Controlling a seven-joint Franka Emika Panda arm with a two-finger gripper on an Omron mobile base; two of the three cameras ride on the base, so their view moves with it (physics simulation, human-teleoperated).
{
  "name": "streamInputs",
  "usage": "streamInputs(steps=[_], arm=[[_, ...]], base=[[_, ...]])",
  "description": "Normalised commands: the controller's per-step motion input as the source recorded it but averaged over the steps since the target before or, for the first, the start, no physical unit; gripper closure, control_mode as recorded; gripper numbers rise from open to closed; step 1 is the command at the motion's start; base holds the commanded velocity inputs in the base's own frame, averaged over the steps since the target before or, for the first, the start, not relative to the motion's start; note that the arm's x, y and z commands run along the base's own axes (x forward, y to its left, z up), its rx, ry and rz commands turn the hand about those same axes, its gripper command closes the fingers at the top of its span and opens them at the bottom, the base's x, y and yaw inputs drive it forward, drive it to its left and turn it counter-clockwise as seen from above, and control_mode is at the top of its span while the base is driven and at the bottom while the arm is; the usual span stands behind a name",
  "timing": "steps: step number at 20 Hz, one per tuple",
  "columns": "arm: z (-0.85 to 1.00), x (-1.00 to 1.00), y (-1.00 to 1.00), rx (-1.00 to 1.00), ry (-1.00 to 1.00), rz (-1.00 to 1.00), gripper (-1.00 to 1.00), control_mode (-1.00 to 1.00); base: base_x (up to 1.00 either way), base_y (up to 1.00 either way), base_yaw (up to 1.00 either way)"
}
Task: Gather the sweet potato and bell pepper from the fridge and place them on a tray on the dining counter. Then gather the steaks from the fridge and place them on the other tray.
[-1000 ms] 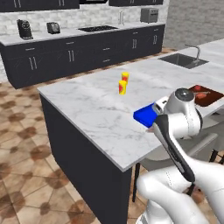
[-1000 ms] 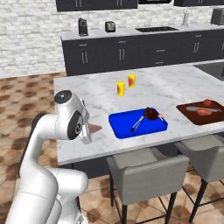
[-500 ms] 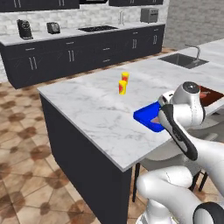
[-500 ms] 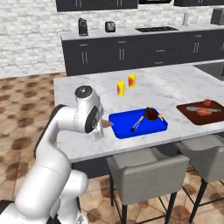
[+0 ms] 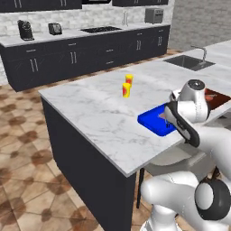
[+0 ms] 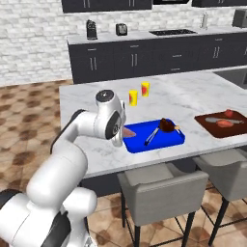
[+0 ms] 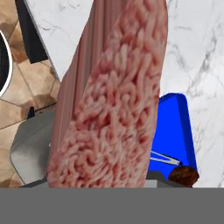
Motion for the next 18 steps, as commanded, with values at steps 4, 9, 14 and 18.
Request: streamInputs(steps=[4, 9, 14, 18], arm=[[-0.14, 0.35, -0.28, 0.08, 0.0, -0.16, 1.0, -1.0], [-0.28, 0.29, -0.27, 0.04, 0.0, -0.16, 1.0, -1.0], [-0.3, 0.14, -0.12, 0.0, 0.0, -0.14, 1.0, -1.0], [-0.08, 0.09, 0.0, -0.01, 0.0, -0.04, 1.0, -1.0]], base=[[0.0, 0.0, 0.0], [0.0, 0.0, 0.0], [0.0, 0.0, 0.0], [0.0, 0.0, 0.0]])
